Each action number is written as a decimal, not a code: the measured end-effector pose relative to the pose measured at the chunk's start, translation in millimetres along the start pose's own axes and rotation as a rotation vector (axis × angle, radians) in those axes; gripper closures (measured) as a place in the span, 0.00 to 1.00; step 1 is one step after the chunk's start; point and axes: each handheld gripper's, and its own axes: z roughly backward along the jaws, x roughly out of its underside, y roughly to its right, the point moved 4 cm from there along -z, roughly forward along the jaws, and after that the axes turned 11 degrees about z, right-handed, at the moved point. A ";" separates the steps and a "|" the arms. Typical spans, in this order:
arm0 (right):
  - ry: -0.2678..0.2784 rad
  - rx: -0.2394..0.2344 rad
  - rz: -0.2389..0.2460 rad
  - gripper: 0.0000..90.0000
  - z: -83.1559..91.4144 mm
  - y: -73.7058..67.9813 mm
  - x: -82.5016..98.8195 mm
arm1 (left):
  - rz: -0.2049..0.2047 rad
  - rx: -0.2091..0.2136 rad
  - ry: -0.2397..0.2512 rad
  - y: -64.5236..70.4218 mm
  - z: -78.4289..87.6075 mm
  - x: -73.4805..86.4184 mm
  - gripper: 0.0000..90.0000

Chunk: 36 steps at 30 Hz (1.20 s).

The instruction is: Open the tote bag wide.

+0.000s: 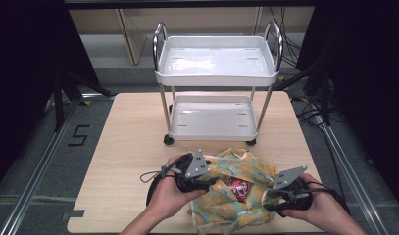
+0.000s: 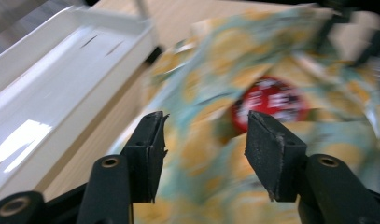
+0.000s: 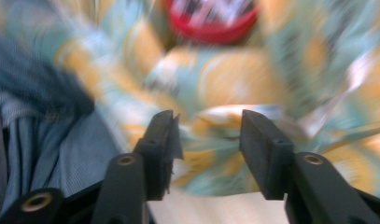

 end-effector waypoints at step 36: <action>0.035 0.100 0.044 1.00 -30.9 56.2 -44.1 | -0.242 0.056 -0.338 28.3 -39.8 41.4 0.97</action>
